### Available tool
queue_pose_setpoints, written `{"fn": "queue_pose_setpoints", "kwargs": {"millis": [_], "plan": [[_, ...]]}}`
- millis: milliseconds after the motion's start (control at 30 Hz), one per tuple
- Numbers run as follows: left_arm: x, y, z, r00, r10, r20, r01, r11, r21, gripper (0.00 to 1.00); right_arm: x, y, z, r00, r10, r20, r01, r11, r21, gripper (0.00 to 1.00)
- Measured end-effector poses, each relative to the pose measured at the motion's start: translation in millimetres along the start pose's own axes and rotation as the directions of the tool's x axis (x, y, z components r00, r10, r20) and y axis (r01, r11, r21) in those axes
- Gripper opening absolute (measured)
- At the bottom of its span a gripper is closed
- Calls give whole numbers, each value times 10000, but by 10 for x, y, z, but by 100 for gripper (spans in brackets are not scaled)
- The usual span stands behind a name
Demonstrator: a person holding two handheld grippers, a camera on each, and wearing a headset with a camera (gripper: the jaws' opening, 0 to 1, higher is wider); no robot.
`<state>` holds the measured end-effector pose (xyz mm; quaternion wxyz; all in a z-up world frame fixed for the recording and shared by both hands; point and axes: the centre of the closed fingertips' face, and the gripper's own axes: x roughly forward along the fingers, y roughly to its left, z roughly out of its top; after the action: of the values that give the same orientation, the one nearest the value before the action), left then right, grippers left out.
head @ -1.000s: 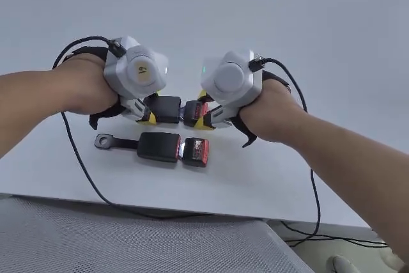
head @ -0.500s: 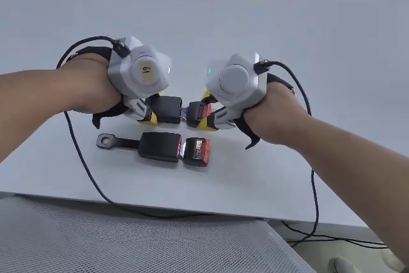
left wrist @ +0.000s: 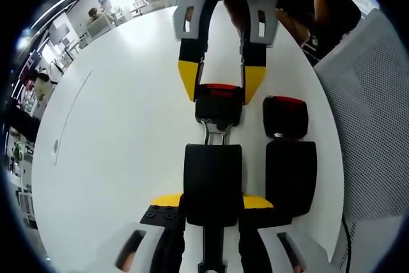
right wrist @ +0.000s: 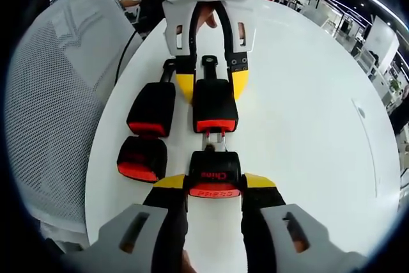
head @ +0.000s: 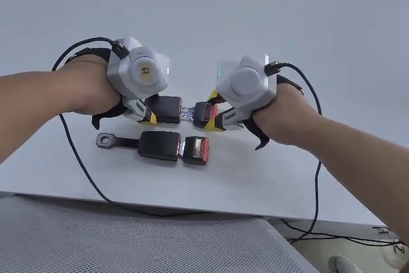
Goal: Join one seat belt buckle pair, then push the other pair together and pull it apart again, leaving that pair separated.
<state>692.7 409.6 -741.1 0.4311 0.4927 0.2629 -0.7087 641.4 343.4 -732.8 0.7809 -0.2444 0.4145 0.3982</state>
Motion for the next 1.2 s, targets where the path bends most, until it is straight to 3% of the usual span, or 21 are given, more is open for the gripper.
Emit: {"fn": "queue_pose_setpoints", "kwargs": {"millis": [367,767,1200], "plan": [[9,-3,2,9998,10,-197,-13,9999,-110,32,-176,-6,-300,9997,-127,-194,131,9998,180,30],[5,-25,6,9999,32,-139,-33,10000,-76,32,-490,44,-814,9973,-176,-709,199,9993,314,31],[-1,-24,8,9998,165,-91,-165,9998,-57,33,-505,66,-859,9956,-351,-874,385,9985,377,32]]}}
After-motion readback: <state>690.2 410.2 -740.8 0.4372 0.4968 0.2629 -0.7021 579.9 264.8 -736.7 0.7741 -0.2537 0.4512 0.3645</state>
